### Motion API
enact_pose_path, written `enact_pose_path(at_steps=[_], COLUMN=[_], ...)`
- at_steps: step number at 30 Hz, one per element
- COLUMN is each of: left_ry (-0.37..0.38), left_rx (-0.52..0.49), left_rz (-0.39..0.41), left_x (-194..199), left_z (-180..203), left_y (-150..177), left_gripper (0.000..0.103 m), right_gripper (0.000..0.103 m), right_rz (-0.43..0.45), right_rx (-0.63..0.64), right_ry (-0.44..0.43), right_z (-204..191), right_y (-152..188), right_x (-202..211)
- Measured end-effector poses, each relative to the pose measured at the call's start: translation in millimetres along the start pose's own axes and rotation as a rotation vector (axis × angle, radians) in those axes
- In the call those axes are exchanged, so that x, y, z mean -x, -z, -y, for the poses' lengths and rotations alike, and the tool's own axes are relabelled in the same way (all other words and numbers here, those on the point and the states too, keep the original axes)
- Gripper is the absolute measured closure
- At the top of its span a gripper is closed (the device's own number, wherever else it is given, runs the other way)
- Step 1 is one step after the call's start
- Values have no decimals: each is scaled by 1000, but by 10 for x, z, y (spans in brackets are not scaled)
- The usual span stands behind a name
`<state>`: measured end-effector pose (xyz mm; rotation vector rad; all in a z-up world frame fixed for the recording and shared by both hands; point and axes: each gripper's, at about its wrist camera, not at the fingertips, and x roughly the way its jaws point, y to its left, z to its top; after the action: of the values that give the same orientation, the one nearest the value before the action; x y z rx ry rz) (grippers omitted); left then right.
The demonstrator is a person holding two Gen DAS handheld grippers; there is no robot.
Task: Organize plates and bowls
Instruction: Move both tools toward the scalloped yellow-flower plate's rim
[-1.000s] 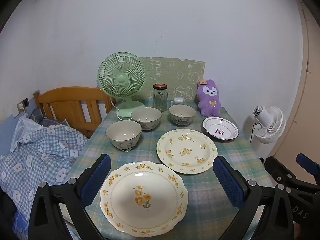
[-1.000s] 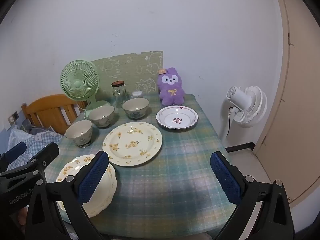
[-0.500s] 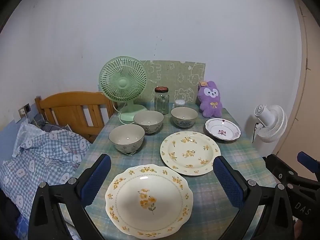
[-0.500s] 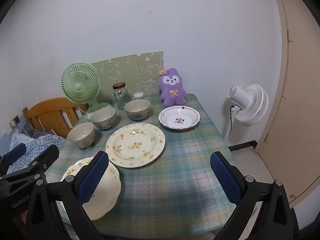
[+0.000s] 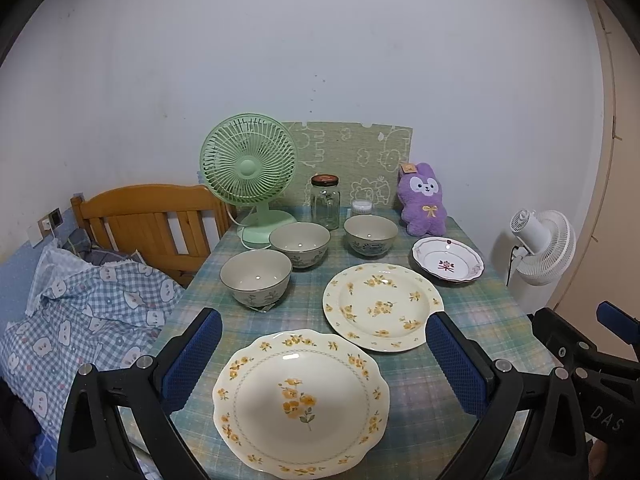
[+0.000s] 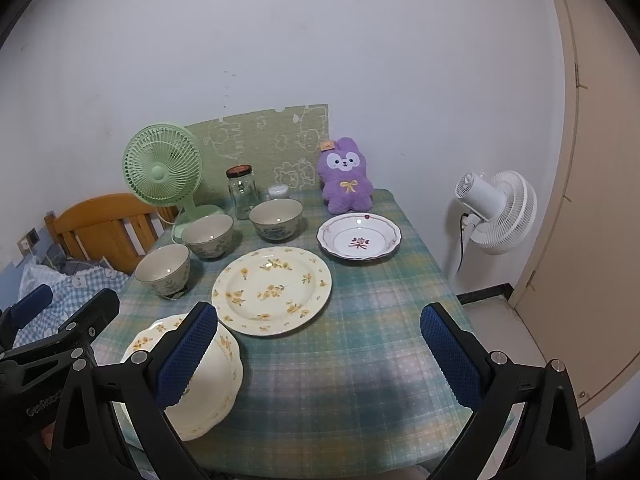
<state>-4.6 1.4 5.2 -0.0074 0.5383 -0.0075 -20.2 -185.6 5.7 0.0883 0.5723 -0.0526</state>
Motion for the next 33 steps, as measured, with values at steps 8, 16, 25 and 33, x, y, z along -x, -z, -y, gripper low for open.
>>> enact_pose_path(at_steps=[8,16,25,33], left_ry=[0,0,-8,-18], left_rx=[6,10,11,6], left_rz=[-5,-11,-12,-20], left_x=[-29,-34,-38,-30], left_z=[-5,9,37,43], left_y=[13,39,47,23], left_gripper=[1,1,1,2], right_gripper=[1,1,1,1], right_rz=[4,1,0,-1], right_rx=[2,7,10,18], right_ry=[-3,-10,-7,-27], right_z=[17,29,28,28], right_y=[-4,-25,-23,-17], right_x=[6,-4,-11,-25])
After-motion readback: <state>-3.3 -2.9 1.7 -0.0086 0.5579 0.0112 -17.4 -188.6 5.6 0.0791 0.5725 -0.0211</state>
